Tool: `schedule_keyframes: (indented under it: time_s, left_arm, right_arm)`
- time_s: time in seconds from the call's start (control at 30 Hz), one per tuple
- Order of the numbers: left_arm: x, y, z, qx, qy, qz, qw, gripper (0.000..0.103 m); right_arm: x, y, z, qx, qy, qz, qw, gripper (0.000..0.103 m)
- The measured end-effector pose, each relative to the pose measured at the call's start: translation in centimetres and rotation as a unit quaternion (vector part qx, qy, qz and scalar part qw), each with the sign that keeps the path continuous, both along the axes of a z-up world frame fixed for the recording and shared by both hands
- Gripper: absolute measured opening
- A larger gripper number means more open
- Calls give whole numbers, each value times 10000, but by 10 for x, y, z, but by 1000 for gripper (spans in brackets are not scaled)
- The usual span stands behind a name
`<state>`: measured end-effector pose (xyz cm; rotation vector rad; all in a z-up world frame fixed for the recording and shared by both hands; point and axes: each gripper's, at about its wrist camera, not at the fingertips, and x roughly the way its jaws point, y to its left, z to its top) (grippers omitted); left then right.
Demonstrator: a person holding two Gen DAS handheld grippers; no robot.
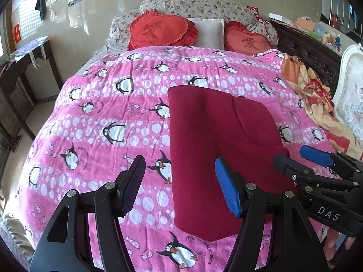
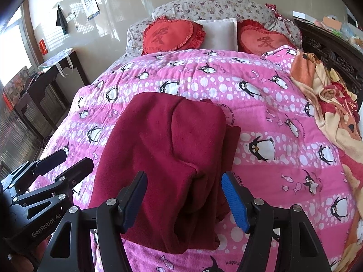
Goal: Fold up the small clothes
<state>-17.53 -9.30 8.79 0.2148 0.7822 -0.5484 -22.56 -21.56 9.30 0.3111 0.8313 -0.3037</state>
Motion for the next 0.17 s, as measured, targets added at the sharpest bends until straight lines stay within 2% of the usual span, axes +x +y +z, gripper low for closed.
schedule_keyframes:
  time_s: [0.17]
  left_arm:
    - [10,5,-3,84,-122,51,9999,64]
  right_arm:
    - [-3,-11,-1,135,-117,17,9998,66]
